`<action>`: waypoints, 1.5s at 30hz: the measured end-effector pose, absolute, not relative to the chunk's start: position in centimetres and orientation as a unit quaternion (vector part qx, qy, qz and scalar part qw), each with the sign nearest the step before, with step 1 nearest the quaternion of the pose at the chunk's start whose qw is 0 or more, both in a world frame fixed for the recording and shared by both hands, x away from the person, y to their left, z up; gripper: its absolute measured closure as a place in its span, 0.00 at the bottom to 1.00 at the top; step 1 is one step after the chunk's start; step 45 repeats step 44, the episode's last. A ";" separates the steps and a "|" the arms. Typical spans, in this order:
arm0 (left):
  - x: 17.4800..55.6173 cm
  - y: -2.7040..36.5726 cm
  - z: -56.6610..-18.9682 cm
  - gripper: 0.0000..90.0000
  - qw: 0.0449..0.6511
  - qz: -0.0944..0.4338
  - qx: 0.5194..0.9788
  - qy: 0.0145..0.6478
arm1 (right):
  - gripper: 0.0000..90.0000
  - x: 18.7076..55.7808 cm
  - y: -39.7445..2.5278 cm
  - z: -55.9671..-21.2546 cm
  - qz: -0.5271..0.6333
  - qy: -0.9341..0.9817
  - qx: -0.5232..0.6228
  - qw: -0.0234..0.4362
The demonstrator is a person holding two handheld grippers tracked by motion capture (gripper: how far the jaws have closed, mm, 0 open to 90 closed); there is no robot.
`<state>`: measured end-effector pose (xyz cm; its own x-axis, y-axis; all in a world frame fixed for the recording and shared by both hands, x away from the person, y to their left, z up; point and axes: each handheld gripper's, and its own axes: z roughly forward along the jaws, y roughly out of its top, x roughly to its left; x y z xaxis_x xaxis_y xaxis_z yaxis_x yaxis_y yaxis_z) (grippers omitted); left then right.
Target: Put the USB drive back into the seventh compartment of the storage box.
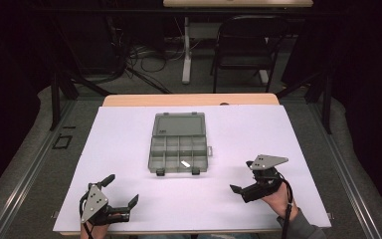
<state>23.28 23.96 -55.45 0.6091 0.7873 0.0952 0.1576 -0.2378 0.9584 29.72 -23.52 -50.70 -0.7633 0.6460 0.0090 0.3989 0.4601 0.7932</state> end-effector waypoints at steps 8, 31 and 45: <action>23.3 24.0 -55.4 0.00 0.525 0.300 0.728 0.324 | 0.00 28.5 -24.4 -51.4 0.426 0.835 0.312 0.158; 23.3 24.0 -55.5 0.00 0.524 0.299 0.727 0.326 | 0.00 25.5 -26.6 -53.9 0.454 0.807 0.322 0.195; 23.4 24.0 -55.5 0.00 0.524 0.296 0.729 0.327 | 0.00 24.8 -27.2 -54.2 0.468 0.798 0.321 0.202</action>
